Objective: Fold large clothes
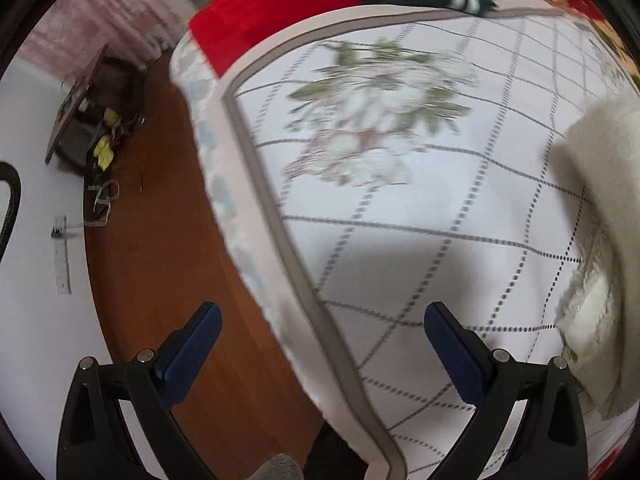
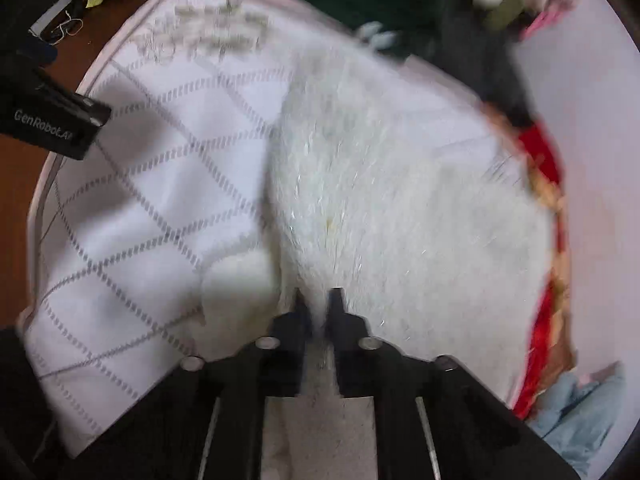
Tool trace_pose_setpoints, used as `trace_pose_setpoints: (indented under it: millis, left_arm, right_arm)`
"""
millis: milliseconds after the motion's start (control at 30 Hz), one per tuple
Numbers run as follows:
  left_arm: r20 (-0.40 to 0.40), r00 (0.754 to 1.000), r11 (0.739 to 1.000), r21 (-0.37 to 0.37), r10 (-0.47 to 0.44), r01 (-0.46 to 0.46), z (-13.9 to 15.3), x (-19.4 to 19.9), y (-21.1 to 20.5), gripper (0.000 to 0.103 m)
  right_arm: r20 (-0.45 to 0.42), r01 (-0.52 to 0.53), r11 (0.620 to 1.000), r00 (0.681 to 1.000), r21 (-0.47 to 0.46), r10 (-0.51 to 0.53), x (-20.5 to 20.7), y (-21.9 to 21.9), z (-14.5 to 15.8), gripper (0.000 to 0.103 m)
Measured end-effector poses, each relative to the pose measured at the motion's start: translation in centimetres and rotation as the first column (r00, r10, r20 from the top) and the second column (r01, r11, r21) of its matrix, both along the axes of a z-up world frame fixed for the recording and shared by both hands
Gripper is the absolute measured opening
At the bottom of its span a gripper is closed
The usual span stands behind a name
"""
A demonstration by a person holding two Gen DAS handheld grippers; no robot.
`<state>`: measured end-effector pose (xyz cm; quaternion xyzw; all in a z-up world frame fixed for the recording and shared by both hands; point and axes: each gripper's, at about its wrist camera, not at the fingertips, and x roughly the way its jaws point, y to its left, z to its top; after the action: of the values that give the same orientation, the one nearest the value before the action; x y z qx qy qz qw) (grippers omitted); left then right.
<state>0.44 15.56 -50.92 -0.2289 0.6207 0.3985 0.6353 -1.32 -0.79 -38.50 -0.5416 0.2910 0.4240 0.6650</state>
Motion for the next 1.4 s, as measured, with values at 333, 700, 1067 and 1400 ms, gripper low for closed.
trace_pose_setpoints:
  millis: [333, 700, 1067, 1400]
  left_arm:
    - [0.154, 0.988, 1.0, 0.017, -0.022, 0.019, 5.3, 2.9, 2.5, 0.103]
    - [0.313, 0.876, 0.923, 0.007, -0.367, 0.385, 8.8, 18.9, -4.8, 0.103]
    - [0.128, 0.867, 0.87, -0.048, -0.481, 0.49, 3.8, 19.6, -9.2, 0.103]
    - [0.075, 0.825, 0.826, -0.021, -0.561, 0.563, 0.1, 29.6, -9.5, 0.103]
  right_arm:
    - [-0.267, -0.098, 0.993, 0.961, -0.067, 0.077, -1.7, -4.2, -1.4, 0.012]
    - [-0.868, 0.839, 0.522, 0.139, -0.152, -0.477, 17.7, -16.7, 2.2, 0.043]
    - [-0.734, 0.835, 0.406, 0.003, -0.372, -0.679, 24.1, -15.8, -7.0, 0.019]
    - [-0.793, 0.9, 0.33, -0.028, -0.286, -0.609, 28.6, -20.2, -5.1, 0.02]
